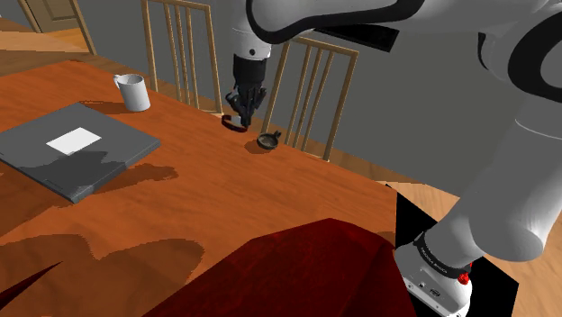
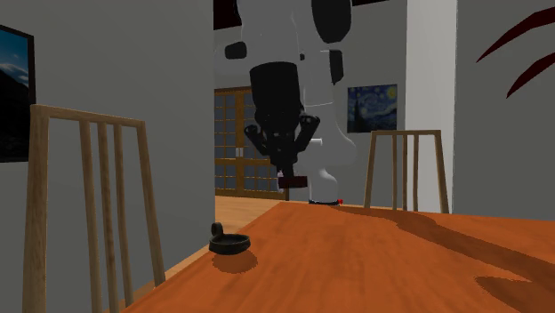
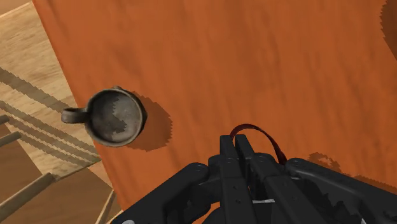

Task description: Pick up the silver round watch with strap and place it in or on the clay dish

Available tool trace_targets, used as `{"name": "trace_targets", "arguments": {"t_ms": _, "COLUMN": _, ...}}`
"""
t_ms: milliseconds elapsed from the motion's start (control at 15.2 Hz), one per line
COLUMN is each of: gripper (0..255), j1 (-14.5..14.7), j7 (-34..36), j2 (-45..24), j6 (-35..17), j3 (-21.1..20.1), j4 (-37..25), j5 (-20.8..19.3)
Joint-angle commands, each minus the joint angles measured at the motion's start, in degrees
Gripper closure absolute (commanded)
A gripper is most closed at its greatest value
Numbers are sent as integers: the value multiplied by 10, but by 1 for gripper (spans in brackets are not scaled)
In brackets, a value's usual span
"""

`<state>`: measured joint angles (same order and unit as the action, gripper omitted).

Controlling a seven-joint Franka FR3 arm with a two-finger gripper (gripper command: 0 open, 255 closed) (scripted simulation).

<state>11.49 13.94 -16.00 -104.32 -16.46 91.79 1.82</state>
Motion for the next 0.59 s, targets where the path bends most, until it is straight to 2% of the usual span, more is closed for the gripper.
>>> {"name": "trace_targets", "arguments": {"t_ms": 0, "gripper": 255, "j1": -18, "j7": -27, "j2": 18, "j6": 1, "j3": 8, "j4": 19, "j5": 6}}
{"name": "trace_targets", "arguments": {"t_ms": 528, "gripper": 255, "j1": -83, "j7": -132, "j2": 78, "j6": 5, "j3": 47, "j4": 82, "j5": 21}}
